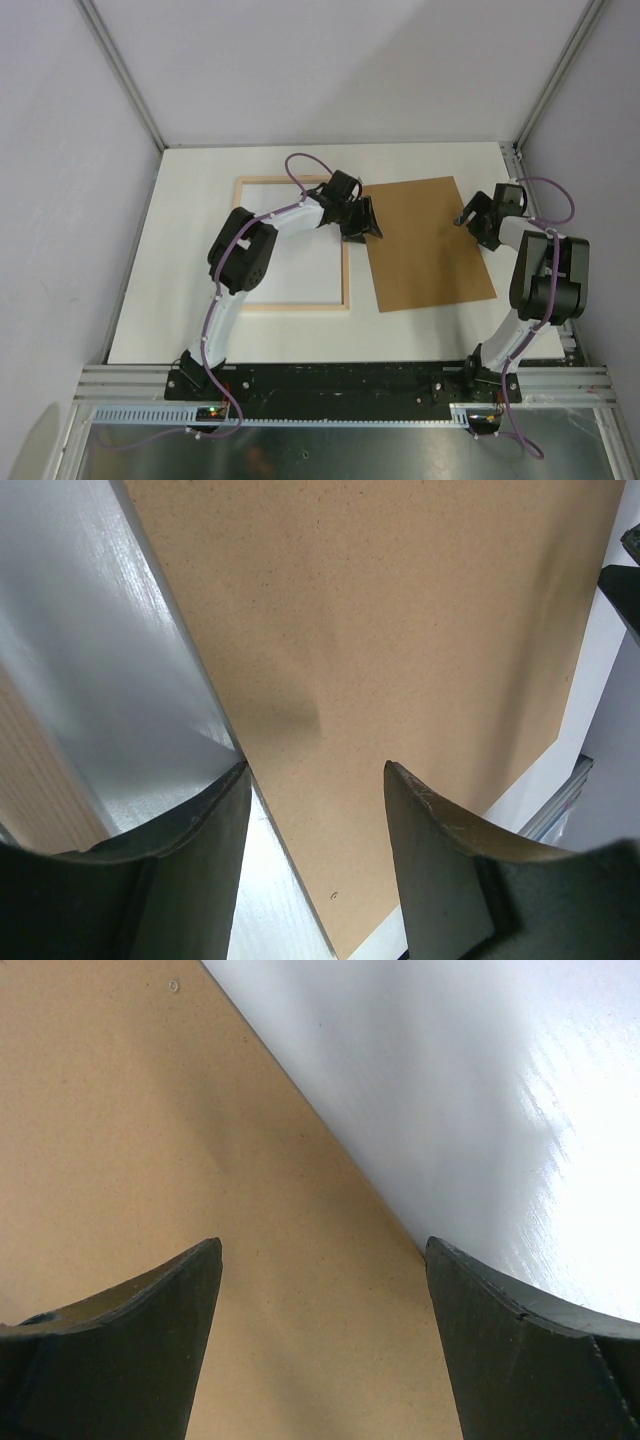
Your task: Put the photo into the frame
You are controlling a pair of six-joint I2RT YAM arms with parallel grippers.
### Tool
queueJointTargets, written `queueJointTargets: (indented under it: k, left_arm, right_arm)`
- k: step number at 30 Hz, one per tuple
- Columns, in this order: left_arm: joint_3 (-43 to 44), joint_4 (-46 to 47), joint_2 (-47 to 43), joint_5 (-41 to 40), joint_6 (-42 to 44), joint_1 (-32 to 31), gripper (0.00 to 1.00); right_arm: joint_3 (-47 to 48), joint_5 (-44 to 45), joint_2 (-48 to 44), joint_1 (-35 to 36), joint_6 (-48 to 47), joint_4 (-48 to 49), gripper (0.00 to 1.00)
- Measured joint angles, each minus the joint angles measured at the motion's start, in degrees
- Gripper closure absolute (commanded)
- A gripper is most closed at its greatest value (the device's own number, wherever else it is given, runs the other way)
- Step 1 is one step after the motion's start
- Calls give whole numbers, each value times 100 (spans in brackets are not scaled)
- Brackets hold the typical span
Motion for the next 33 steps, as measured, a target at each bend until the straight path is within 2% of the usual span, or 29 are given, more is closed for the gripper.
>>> queueJointTargets:
  k: [33]
  left_arm:
    - [87,-350,-280,-4,166,20,41]
  right_arm:
    - [15,2,-20,122,-79,-114,14]
